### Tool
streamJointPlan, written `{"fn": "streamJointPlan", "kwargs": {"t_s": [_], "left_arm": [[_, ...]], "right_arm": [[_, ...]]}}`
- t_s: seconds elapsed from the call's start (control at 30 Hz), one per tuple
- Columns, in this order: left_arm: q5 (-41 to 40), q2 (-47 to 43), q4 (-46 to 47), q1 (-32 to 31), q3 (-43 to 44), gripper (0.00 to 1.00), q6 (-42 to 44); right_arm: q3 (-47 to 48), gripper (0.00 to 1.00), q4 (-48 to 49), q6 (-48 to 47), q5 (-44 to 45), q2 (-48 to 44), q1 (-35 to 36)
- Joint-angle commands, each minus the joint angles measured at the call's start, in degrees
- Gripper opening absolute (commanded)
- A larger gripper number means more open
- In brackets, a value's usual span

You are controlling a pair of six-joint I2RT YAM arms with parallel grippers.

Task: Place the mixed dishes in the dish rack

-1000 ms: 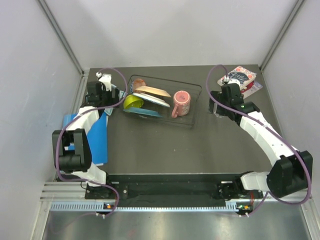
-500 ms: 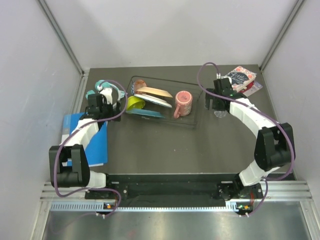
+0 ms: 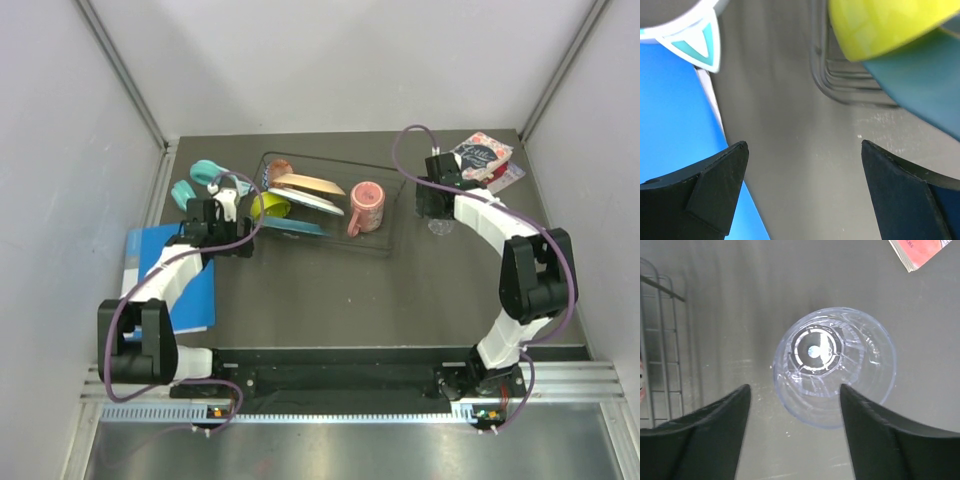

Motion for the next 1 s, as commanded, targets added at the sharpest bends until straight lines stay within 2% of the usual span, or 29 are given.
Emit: {"fn": "streamJointPlan", "kwargs": {"t_s": [0.0, 0.1, 0.17, 0.23, 0.27, 0.3, 0.37, 0.43, 0.6, 0.77, 0.87, 0.93, 0.97], "left_arm": [[0.06, -4.34, -2.94, -0.61, 1.81, 0.99, 1.10], [-1.43, -8.65, -5.84, -0.61, 1.90, 0.99, 3.91], [-2.49, -11.28, -7.77, -0.53, 2.07, 0.99, 6.46], [-2.93, -13.04, -11.29, -0.09, 2.60, 0.99, 9.44], [-2.85, -14.44, -12.43, 0.09, 2.77, 0.99, 10.15], [-2.58, -15.07, -14.00, 0.26, 3.30, 0.99, 11.03], [-2.50, -16.12, -14.72, 0.97, 4.26, 0.99, 11.92], [-1.45, -15.78, -15.51, 1.32, 6.90, 0.99, 10.87], [11.38, -13.41, -17.71, 1.32, 17.26, 0.98, 7.44], [19.03, -12.35, -20.51, 0.97, 28.23, 0.99, 4.71], [22.55, -13.05, -21.58, -0.52, 32.73, 0.99, 5.76], [26.57, -13.49, -21.32, -2.01, 34.32, 0.99, 5.24], [28.25, -13.40, -20.79, -2.63, 36.16, 0.99, 4.54]], "right_arm": [[2.25, 0.56, 1.23, -0.04, 1.62, 0.92, -0.86], [2.61, 0.33, 1.14, 0.31, 1.09, 1.71, -1.12], [2.61, 0.30, 1.05, 0.66, 0.92, 1.98, -1.03], [2.43, 0.23, 1.05, 0.84, 1.09, 1.81, -1.04], [2.26, 0.19, 1.05, 0.84, 1.00, 1.80, -1.21], [2.25, 0.09, 0.96, 0.84, 1.00, 1.63, -1.21], [2.25, 0.00, 0.44, 1.28, 0.92, 0.84, -1.30], [2.34, 0.00, 0.26, 1.63, 0.04, -0.73, -1.30], [1.38, 0.00, -1.75, 2.94, -5.57, -8.02, -1.39], [-3.45, 0.00, -2.73, 3.91, -13.30, -22.70, -1.47], [-5.91, 0.00, -3.78, 5.58, -20.51, -31.40, -1.39], [-7.49, 0.00, -2.56, 7.76, -29.20, -37.62, -1.56], [-8.37, 0.00, -0.81, 9.09, -37.58, -39.57, -1.91]]}}
